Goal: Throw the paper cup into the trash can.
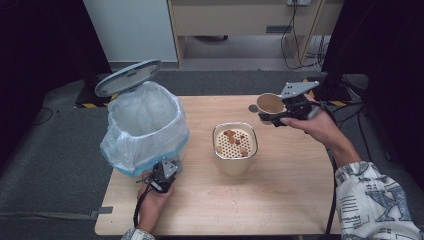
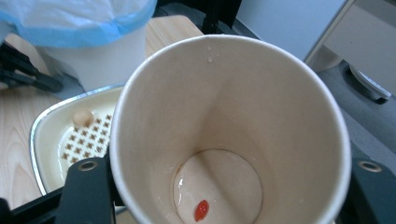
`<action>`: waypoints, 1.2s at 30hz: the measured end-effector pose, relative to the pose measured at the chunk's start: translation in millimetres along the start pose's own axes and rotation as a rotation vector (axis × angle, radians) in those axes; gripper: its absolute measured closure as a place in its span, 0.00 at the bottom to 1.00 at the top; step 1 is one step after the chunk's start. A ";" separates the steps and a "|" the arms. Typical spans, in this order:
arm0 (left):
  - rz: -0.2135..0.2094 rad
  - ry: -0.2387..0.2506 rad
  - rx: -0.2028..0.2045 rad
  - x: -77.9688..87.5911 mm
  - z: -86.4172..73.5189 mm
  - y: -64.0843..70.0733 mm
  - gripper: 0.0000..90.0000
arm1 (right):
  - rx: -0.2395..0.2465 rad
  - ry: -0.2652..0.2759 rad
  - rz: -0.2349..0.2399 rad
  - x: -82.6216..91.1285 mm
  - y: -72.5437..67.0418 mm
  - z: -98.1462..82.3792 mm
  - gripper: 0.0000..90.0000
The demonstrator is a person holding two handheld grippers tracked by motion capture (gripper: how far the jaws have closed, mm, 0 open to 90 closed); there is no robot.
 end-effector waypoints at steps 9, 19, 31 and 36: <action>-0.003 0.001 0.000 0.0 -0.1 -0.2 1.00 | -0.017 0.018 0.033 -6.5 -7.2 21.9 0.37; -0.004 0.005 0.005 -0.2 0.1 0.0 1.00 | -0.045 0.030 0.094 -20.3 -19.9 50.8 0.37; -0.004 0.004 0.004 -0.2 0.2 -0.2 1.00 | -0.061 0.044 0.118 -30.0 -27.2 72.1 0.37; -0.007 0.005 0.004 -0.2 0.1 -0.3 1.00 | -0.062 0.056 0.139 -35.5 -34.9 84.7 0.37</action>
Point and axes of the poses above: each handheld gripper's, and its own axes: x roughly backward along the jaws, z roughly out of its top, y roughly to its right, the point moved 8 cm from there along -x, roughly forward along the jaws, and after that the axes turned 6 degrees about x, right-handed, at the moved point
